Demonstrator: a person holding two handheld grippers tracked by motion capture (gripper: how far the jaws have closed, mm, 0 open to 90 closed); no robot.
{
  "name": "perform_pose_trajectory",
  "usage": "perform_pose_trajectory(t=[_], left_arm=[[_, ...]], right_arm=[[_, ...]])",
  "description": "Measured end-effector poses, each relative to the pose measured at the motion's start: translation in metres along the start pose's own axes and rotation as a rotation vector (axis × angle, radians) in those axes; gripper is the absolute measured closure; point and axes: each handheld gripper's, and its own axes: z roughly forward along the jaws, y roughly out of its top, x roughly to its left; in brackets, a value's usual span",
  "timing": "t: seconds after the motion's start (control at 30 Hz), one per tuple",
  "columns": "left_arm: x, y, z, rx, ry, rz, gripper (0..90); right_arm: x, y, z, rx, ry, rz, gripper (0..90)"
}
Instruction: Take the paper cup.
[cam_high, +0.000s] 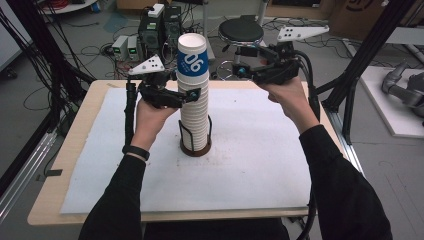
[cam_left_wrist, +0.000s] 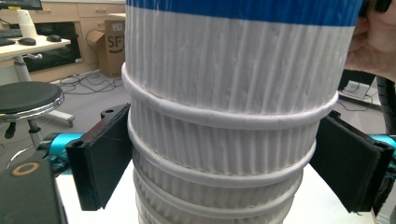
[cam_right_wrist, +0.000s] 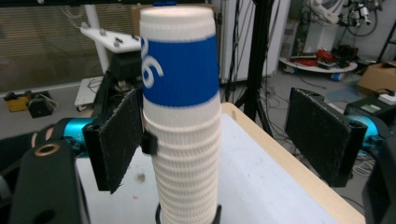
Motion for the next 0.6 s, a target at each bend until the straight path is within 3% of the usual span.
perform_pose_trajectory(t=[0.6], left_arm=[[0.001, 0.0, 0.001, -0.004, -0.006, -0.006, 11.9]], right_arm=[[0.011, 0.038, 0.049, -0.01, 0.088, 0.028, 19.6]])
